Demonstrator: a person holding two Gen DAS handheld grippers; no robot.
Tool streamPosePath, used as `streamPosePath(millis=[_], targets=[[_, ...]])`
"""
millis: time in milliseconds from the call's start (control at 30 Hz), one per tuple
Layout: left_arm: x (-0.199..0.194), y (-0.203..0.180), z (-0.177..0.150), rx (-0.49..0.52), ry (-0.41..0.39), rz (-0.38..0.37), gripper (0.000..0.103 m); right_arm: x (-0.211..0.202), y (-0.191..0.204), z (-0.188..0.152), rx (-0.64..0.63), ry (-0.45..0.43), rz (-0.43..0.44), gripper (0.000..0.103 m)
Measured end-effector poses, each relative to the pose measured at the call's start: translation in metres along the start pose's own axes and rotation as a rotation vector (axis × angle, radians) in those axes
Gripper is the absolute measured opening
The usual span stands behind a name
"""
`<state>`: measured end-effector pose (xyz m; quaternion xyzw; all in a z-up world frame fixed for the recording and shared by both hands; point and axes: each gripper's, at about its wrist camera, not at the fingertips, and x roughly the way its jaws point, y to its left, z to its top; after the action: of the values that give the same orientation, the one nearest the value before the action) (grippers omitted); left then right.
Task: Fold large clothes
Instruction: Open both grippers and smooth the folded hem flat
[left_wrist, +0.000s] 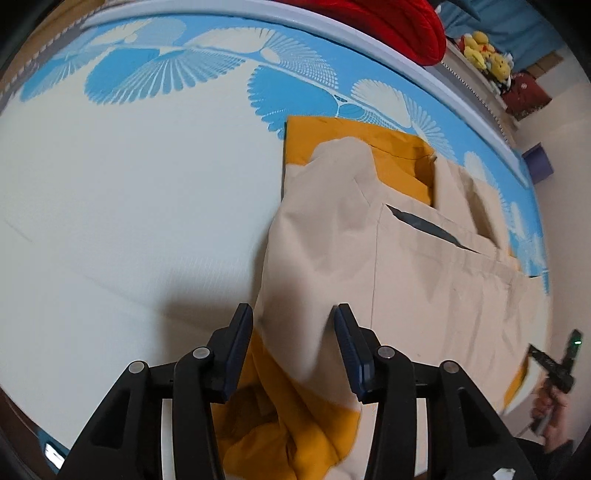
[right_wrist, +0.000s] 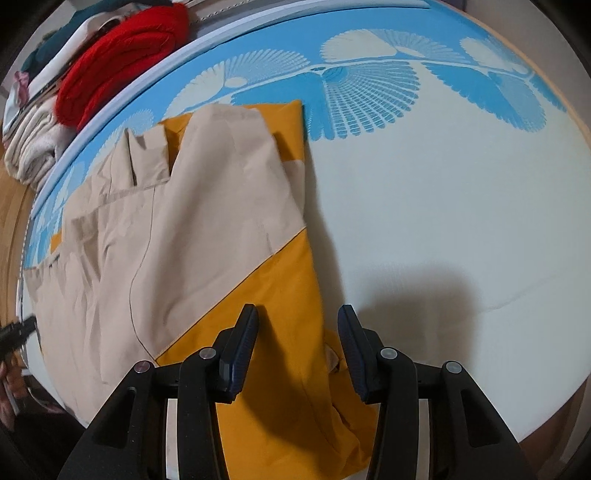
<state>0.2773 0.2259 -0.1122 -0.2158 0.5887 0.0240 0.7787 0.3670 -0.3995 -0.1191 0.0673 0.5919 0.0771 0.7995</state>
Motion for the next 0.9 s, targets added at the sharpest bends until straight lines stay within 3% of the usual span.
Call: streamPosePath(millis=[33,67,100,167,267,333,533,633,667,733,800,900], targets=[[0.003,-0.003,0.002,0.015,0.001,0.010,0.035,-0.002,0.004,0.000,-0.021,-0.010,-0.013,0.015],[0.004,-0.004,0.003,0.030,0.006,0.004,0.017,-0.007,0.008,0.000,-0.042,-0.035,-0.017,0.013],[0.003,-0.007,0.005,0.042,0.008,-0.003,0.008,-0.013,0.011,0.000,-0.055,-0.056,-0.005,0.008],[-0.010,-0.008,0.008,0.053,-0.057,-0.015,0.002,-0.028,0.018,0.001,-0.080,-0.116,0.014,0.005],[-0.050,-0.008,0.016,0.028,-0.257,-0.030,0.001,-0.062,0.019,0.005,-0.055,-0.252,0.069,0.004],[-0.063,-0.010,0.019,0.031,-0.337,-0.024,0.000,-0.081,0.017,0.009,-0.031,-0.346,0.078,0.004],[-0.072,-0.023,0.041,0.057,-0.487,-0.003,0.001,-0.092,0.034,0.030,-0.019,-0.496,0.011,0.004],[-0.050,-0.019,0.058,0.008,-0.437,0.019,0.005,-0.072,0.039,0.044,0.012,-0.466,-0.063,0.004],[-0.032,-0.011,0.067,-0.023,-0.344,-0.007,0.019,-0.059,0.036,0.050,0.036,-0.429,-0.085,0.005],[-0.009,0.001,0.070,-0.067,-0.218,-0.038,0.030,-0.032,0.027,0.058,0.093,-0.326,-0.094,0.016],[0.005,0.010,0.066,-0.086,-0.139,-0.019,0.030,-0.012,0.018,0.059,0.126,-0.232,-0.084,0.020],[0.017,0.017,0.059,-0.079,-0.059,-0.071,0.033,0.000,0.011,0.055,0.113,-0.166,-0.091,0.031]])
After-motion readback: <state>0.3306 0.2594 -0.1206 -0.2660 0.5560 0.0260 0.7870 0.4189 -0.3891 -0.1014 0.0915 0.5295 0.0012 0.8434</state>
